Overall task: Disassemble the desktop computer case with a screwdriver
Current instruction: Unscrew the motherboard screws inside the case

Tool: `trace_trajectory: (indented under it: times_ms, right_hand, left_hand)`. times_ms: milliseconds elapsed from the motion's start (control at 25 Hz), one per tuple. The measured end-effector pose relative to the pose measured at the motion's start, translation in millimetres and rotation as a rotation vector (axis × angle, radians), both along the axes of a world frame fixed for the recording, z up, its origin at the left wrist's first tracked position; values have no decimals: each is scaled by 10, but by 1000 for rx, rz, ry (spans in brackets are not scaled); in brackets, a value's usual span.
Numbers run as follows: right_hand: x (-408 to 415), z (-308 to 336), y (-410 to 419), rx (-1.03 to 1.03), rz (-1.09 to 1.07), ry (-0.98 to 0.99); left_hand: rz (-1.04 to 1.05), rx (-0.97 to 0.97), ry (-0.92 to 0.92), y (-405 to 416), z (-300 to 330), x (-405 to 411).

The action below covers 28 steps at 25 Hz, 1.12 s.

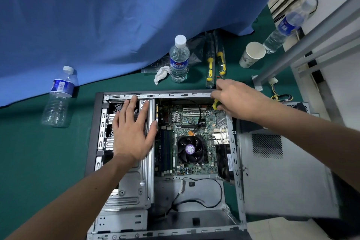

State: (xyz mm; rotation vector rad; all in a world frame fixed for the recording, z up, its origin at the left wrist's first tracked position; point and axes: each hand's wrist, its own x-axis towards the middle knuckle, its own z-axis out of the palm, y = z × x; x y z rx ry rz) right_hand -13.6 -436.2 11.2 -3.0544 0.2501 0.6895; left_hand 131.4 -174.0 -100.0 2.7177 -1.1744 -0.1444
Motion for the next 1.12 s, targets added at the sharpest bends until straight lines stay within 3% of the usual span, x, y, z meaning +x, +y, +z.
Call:
trace_trajectory:
  times_ms: [200,320,560,640,800,1000,1120]
  right_hand:
    - [32,1,145,-216,-20,72]
    - [65,-37,113,-199,-7,60]
    - [119,-13,13,-105,242,94]
    - [125,-30,48,-110,204,132]
    - [131,-57,143,-243,-115,164]
    - [83,-35,7,-112,60,154]
    - [89,-14,38,-91,-8,156]
  left_hand:
    - [-1,-10,-3,-4,-11,-3]
    - [-1,-9,-4,-2,-6,-1]
    - [2,-4,2,-2,7,-7]
    - [2,-5,5,-6,8,-7]
    - [7,-13,11,-3,2,-8]
    - [9,-21,18,0,-9,-2]
    - [6,-11,15,3,-23,0]
